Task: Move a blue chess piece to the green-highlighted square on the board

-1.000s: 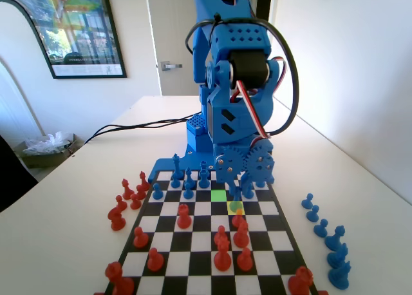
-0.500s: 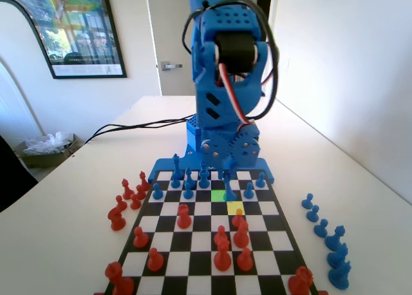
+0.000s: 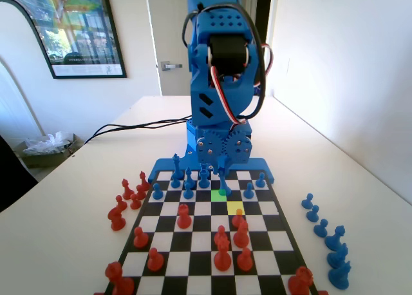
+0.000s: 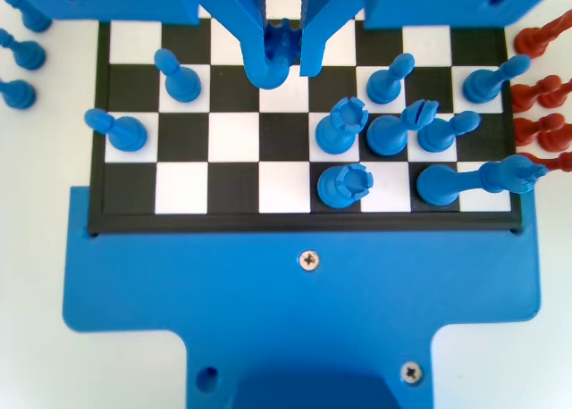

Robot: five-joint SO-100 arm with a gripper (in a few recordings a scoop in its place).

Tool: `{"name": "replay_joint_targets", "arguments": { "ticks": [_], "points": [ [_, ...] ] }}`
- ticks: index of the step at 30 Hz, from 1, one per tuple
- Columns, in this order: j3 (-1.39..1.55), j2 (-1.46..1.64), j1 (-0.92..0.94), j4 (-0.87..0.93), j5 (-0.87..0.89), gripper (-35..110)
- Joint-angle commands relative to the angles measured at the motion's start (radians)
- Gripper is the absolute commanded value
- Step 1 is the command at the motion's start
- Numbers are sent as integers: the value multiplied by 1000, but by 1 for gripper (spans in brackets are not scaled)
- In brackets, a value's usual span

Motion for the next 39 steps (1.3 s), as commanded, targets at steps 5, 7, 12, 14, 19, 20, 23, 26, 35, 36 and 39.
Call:
{"name": "replay_joint_targets", "arguments": {
  "ticks": [5, 7, 12, 14, 19, 20, 23, 26, 35, 36, 39],
  "points": [
    [-94, -9, -5, 28, 41, 1],
    [-104, -25, -3, 29, 43, 1],
    [-94, -40, 2, 9, 44, 1],
    [-83, -40, 3, 2, 44, 1],
    [-55, -40, 6, -18, 43, 1],
    [-51, -40, 6, -20, 43, 1],
    [-38, -40, 6, -28, 41, 1],
    [-26, -40, 0, -28, 40, 1],
    [-6, -38, -9, -28, 41, 1],
    [-6, -38, -8, -29, 41, 1],
    [-5, -38, -3, -31, 38, 1]
  ]
}}
